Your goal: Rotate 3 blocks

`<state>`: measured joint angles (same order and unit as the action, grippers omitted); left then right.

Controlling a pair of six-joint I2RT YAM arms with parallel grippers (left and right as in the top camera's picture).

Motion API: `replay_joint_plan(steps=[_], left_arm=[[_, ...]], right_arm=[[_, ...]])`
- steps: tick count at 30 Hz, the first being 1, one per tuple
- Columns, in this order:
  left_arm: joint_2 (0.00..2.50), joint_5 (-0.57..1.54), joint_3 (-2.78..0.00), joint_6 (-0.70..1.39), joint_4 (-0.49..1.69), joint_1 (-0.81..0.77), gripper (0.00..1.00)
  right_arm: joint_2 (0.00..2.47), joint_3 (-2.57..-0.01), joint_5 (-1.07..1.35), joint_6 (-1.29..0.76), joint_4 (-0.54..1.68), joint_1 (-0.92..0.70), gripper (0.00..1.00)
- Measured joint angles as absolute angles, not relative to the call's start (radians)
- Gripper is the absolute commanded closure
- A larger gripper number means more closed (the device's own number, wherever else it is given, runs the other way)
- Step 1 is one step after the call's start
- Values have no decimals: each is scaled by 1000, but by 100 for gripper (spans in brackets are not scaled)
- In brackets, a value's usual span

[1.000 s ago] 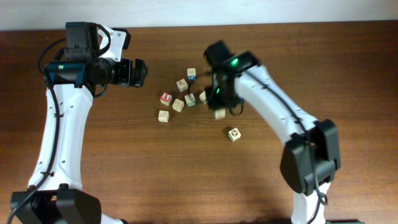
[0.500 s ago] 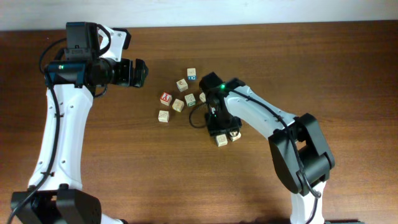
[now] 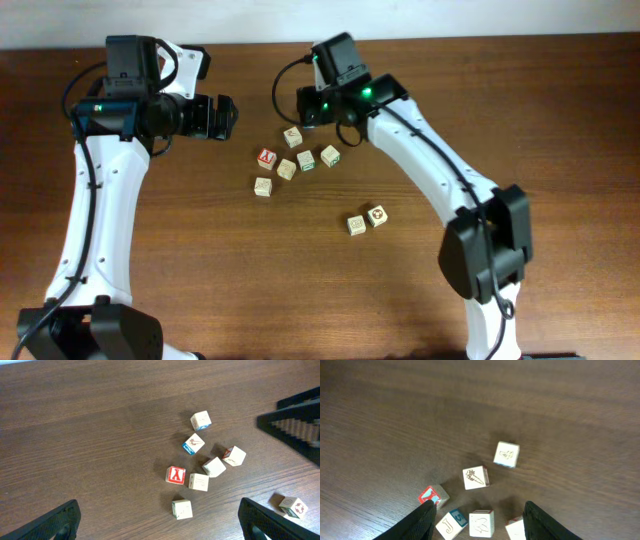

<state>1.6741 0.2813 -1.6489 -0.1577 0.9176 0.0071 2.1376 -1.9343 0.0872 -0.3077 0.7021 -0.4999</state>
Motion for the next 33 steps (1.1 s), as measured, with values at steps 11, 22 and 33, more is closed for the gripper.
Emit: replay_joint_plan(steps=[11, 22, 33], left_arm=[[1674, 281, -1649, -158, 916, 7, 1], [1674, 281, -1649, -158, 917, 7, 1], [1676, 281, -1650, -158, 918, 7, 1]], right_arm=[[2389, -1934, 87, -177, 540, -555, 44], [2432, -1937, 37, -100, 465, -559, 79], [1850, -1998, 72, -212, 1189, -477, 78]])
